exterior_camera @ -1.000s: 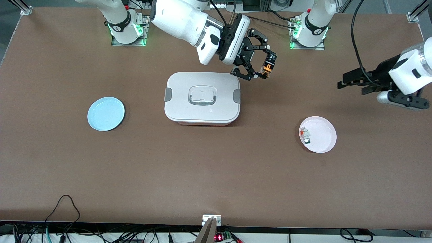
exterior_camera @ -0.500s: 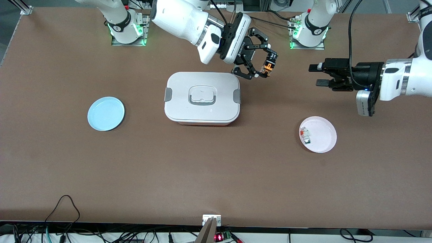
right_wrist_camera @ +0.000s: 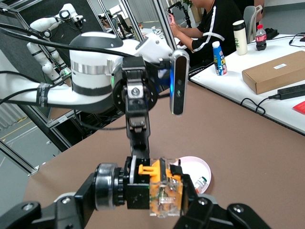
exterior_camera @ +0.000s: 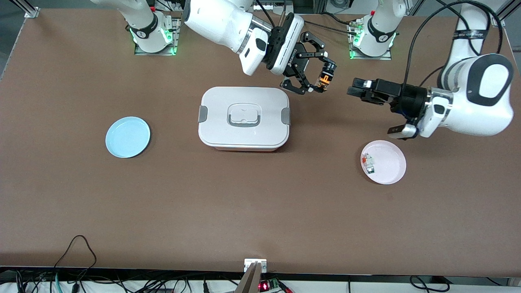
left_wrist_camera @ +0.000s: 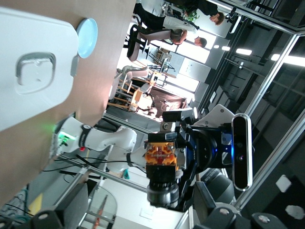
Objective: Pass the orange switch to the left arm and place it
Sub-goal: 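Hold the switch with the right gripper while the left gripper reaches it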
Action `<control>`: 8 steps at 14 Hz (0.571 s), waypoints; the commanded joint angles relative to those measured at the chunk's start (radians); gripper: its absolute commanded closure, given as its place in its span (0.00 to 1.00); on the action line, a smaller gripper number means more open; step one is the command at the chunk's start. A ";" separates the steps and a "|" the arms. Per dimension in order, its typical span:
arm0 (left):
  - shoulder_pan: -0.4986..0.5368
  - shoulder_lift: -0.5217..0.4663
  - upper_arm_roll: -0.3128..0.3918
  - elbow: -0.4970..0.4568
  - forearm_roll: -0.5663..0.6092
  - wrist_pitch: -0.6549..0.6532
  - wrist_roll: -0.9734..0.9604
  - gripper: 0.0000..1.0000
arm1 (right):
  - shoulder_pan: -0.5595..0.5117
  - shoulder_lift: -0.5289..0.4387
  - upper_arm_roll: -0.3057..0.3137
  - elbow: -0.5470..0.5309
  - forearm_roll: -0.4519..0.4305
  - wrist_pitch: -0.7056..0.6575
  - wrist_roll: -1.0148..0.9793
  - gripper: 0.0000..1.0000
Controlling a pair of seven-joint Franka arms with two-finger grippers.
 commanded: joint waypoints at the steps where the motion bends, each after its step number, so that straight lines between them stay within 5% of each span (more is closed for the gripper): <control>1: -0.009 -0.031 -0.019 -0.028 -0.036 0.028 -0.046 0.06 | 0.016 0.007 -0.011 0.020 0.015 0.015 0.011 0.89; 8: -0.012 -0.007 -0.053 -0.027 -0.118 0.057 -0.037 0.20 | 0.016 0.006 -0.011 0.020 0.016 0.015 0.013 0.89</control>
